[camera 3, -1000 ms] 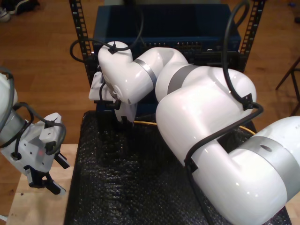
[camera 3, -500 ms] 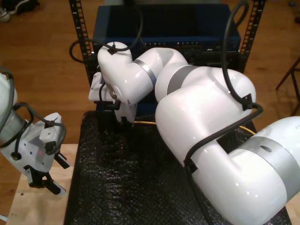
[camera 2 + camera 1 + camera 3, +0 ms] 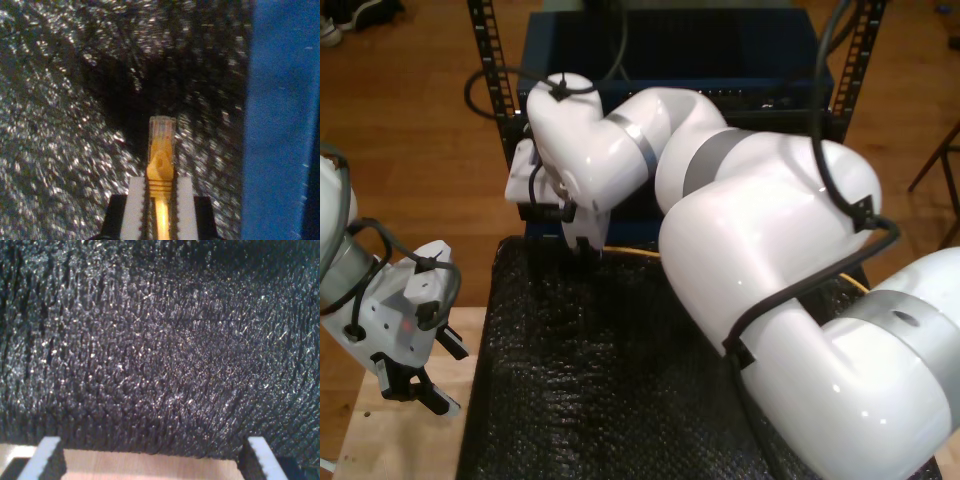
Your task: Grab the cable and plug it in
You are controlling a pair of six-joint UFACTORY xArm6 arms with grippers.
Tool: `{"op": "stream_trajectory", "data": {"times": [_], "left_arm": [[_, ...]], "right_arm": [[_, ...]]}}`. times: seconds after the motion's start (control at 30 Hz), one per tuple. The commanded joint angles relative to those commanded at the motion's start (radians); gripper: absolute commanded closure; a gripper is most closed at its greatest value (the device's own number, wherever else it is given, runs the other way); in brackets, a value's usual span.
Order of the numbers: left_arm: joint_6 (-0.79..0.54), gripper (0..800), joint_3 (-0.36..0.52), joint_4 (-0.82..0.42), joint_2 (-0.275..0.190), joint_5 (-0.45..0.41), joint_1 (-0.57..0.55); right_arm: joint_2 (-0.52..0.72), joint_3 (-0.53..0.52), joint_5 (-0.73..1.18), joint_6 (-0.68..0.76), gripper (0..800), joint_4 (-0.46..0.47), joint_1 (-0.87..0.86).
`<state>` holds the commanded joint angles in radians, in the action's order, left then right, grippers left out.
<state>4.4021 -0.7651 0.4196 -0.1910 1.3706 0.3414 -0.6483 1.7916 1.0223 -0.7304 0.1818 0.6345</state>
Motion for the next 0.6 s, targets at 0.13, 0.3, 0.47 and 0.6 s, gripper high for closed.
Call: {"op": "stream_trajectory", "data": {"times": [0.13,0.3,0.47,0.6], "left_arm": [[0.000,0,0.000,0.000,0.000,0.002,0.002],[-0.002,0,0.000,0.000,0.000,0.005,0.002],[-0.002,0,0.002,0.000,0.000,0.009,0.003],[-0.002,0,0.002,0.000,0.000,0.011,0.003]], "right_arm": [[0.023,-0.009,0.009,-0.003,793,-0.002,-0.002],[0.038,-0.012,0.035,-0.012,793,-0.003,-0.002],[0.074,-0.044,0.040,-0.040,793,-0.003,-0.002],[0.106,-0.081,0.040,-0.068,793,-0.005,-0.003]]}}
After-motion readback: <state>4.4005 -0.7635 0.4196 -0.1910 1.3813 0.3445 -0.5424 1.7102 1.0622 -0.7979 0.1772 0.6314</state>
